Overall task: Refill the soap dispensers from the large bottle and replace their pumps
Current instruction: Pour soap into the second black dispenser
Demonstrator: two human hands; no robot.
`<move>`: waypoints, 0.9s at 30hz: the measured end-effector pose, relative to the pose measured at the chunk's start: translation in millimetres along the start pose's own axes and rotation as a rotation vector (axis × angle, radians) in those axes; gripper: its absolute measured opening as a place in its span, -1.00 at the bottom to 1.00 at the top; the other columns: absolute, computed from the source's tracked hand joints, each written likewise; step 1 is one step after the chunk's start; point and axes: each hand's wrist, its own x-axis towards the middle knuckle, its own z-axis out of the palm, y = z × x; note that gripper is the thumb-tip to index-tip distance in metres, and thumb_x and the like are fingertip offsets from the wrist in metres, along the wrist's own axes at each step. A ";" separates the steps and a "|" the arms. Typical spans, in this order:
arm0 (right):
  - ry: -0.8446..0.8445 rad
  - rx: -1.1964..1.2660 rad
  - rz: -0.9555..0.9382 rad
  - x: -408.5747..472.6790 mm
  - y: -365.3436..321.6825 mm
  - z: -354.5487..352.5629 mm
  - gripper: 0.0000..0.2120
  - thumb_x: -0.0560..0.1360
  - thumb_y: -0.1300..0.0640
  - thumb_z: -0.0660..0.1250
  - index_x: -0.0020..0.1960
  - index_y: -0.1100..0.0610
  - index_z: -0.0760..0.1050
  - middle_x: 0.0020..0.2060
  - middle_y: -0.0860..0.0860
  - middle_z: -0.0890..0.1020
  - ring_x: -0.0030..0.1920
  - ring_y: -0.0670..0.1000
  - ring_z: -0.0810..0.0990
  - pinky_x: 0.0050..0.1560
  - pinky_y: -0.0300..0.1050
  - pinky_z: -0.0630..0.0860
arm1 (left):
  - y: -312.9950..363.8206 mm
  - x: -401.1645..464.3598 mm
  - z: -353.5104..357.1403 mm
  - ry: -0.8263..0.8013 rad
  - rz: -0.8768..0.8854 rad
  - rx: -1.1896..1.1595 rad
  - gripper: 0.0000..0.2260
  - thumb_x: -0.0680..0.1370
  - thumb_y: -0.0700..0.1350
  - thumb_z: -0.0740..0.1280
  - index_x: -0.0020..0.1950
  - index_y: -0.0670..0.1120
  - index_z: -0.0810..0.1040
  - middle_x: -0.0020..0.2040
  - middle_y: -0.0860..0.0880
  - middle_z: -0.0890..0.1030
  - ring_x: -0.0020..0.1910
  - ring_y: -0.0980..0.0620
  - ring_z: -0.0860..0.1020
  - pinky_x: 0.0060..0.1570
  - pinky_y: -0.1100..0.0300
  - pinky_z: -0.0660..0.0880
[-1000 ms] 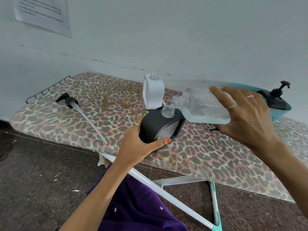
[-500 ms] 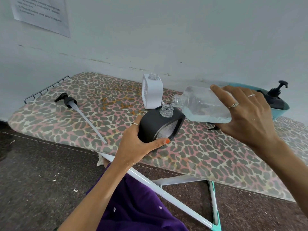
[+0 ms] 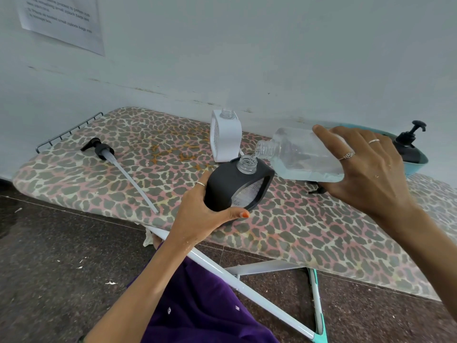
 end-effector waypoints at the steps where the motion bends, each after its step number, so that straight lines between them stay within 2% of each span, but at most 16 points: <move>1: 0.002 0.000 -0.001 0.2 0.3 0.0 -0.28 0.28 0.12 0.51 0.39 0.10 0.36 0.08 0.22 0.60 0.03 0.29 0.58 -0.06 0.18 0.47 | 0.4 0.0 0.0 0.000 0.003 -0.002 -0.37 0.05 0.33 0.54 0.04 0.29 0.41 -0.12 0.45 0.57 -0.08 0.43 0.55 -0.13 0.52 0.46; 5: -0.002 0.004 0.000 1.1 1.7 0.1 -0.26 0.27 0.13 0.53 0.39 0.09 0.34 0.10 0.22 0.59 0.05 0.29 0.58 -0.04 0.18 0.47 | 1.6 0.3 0.2 -0.004 0.003 -0.020 -0.42 0.06 0.39 0.50 0.03 0.41 0.44 -0.09 0.41 0.59 -0.07 0.38 0.57 -0.14 0.49 0.49; 7: -0.003 0.007 0.001 1.3 2.2 -0.3 -0.26 0.27 0.14 0.52 0.39 0.09 0.34 0.10 0.22 0.59 0.06 0.29 0.58 -0.04 0.19 0.47 | 1.7 0.3 0.4 -0.007 0.007 -0.035 -0.42 0.07 0.34 0.51 0.05 0.35 0.44 -0.09 0.40 0.59 -0.09 0.38 0.58 -0.17 0.49 0.49; 10: -0.009 0.007 -0.001 1.7 3.0 -1.1 -0.28 0.28 0.12 0.51 0.39 0.09 0.34 0.11 0.22 0.59 0.07 0.30 0.58 -0.03 0.20 0.47 | 2.2 0.5 0.3 -0.015 0.009 -0.035 -0.37 0.09 0.32 0.51 0.08 0.27 0.41 -0.03 0.44 0.57 0.01 0.40 0.55 -0.08 0.51 0.46; 13: -0.010 0.005 -0.003 1.8 3.2 -1.4 -0.29 0.29 0.11 0.50 0.40 0.10 0.35 0.11 0.22 0.59 0.07 0.30 0.58 -0.03 0.21 0.47 | 0.7 1.2 -0.4 -0.022 -0.001 -0.039 -0.34 0.07 0.37 0.51 0.10 0.27 0.41 0.01 0.43 0.57 0.07 0.38 0.54 -0.02 0.49 0.45; 18: -0.009 0.011 -0.004 1.7 3.5 -2.1 -0.33 0.32 0.10 0.46 0.39 0.10 0.35 0.11 0.23 0.59 0.07 0.31 0.57 -0.02 0.22 0.47 | 0.2 2.0 -0.2 -0.021 -0.014 -0.063 -0.34 0.05 0.39 0.51 0.08 0.27 0.43 -0.06 0.39 0.60 -0.05 0.35 0.58 -0.15 0.45 0.52; 22: -0.008 0.004 0.000 1.7 4.7 -0.9 -0.32 0.31 0.13 0.49 0.39 0.10 0.36 0.11 0.21 0.59 0.07 0.29 0.57 -0.03 0.21 0.47 | -0.8 2.1 -1.1 -0.018 -0.013 -0.062 -0.30 0.04 0.43 0.49 0.10 0.27 0.42 -0.01 0.41 0.59 0.04 0.33 0.57 -0.02 0.42 0.51; 27: 0.004 0.008 0.000 2.2 6.3 -2.0 -0.33 0.33 0.10 0.50 0.39 0.10 0.35 0.11 0.22 0.59 0.07 0.30 0.57 -0.04 0.20 0.46 | -0.4 1.7 -1.7 -0.011 -0.021 -0.025 -0.33 0.03 0.45 0.47 0.07 0.33 0.39 -0.04 0.45 0.57 0.03 0.38 0.55 -0.04 0.46 0.48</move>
